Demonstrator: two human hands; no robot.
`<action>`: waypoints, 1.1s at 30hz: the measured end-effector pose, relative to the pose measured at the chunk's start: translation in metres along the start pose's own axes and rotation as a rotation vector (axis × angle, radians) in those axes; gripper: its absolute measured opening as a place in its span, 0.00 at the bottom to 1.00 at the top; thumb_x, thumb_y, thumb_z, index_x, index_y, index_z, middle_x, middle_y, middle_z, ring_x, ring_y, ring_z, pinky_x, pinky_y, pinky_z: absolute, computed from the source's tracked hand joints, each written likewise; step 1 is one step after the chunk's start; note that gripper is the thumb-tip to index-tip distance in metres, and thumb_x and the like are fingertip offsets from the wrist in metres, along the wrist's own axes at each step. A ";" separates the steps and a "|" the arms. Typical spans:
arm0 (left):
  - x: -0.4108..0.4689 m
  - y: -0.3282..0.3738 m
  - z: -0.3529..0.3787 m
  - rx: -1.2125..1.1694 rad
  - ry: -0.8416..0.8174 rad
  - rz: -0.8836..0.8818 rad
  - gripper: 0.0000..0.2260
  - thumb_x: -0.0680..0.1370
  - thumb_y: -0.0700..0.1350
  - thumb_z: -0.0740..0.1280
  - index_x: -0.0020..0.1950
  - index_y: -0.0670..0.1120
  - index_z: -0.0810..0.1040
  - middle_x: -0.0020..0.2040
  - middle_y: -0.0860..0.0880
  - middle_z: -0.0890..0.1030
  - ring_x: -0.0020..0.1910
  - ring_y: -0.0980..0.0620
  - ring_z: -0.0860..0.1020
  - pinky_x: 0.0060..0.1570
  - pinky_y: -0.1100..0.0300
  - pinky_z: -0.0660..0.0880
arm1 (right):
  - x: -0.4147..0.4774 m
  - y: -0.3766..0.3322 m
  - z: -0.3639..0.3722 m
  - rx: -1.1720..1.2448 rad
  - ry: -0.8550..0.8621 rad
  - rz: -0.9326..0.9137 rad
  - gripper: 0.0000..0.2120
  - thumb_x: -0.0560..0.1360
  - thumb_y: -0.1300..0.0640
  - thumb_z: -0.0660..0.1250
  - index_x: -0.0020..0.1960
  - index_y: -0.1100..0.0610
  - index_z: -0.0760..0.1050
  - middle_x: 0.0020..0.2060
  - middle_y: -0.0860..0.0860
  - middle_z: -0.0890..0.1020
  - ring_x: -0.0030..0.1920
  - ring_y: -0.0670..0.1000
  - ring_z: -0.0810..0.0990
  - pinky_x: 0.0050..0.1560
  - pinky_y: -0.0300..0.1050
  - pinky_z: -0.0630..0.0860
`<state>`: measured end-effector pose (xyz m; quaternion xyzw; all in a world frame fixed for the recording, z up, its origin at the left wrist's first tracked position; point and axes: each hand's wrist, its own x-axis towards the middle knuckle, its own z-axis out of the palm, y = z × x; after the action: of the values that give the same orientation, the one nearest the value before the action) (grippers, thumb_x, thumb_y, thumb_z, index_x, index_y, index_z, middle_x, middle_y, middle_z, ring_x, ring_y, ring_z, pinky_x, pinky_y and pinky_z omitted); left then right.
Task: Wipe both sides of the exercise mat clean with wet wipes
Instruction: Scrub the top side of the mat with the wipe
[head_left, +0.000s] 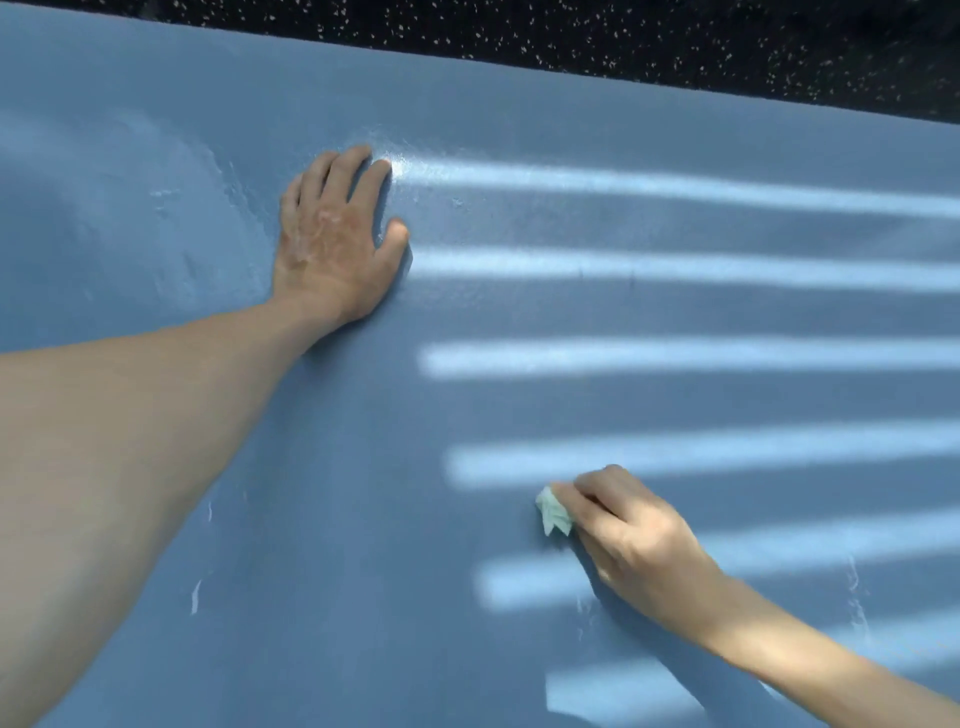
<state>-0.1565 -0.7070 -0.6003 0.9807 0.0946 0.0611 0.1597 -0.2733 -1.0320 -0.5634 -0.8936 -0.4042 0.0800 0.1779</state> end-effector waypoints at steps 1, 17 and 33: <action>-0.001 0.000 0.000 0.009 0.002 0.010 0.25 0.78 0.52 0.54 0.73 0.44 0.66 0.75 0.46 0.65 0.74 0.42 0.61 0.73 0.46 0.55 | -0.002 0.004 -0.001 -0.004 -0.004 -0.035 0.11 0.71 0.70 0.61 0.49 0.60 0.78 0.37 0.53 0.73 0.36 0.56 0.72 0.30 0.48 0.74; -0.077 0.014 -0.005 0.034 -0.144 0.050 0.24 0.84 0.46 0.53 0.80 0.42 0.55 0.81 0.43 0.53 0.79 0.42 0.52 0.75 0.47 0.49 | -0.044 -0.032 0.014 -0.005 0.067 0.120 0.10 0.73 0.63 0.59 0.43 0.58 0.79 0.35 0.53 0.73 0.35 0.56 0.73 0.33 0.45 0.71; -0.144 0.040 -0.008 0.075 -0.150 -0.057 0.24 0.85 0.47 0.52 0.80 0.42 0.53 0.81 0.43 0.52 0.79 0.42 0.51 0.75 0.48 0.48 | -0.121 -0.064 0.015 0.013 -0.190 -0.022 0.06 0.76 0.63 0.60 0.49 0.54 0.72 0.37 0.48 0.67 0.36 0.49 0.63 0.29 0.44 0.64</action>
<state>-0.2909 -0.7714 -0.5929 0.9847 0.1123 -0.0207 0.1313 -0.4023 -1.0799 -0.5528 -0.8763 -0.4286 0.1651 0.1455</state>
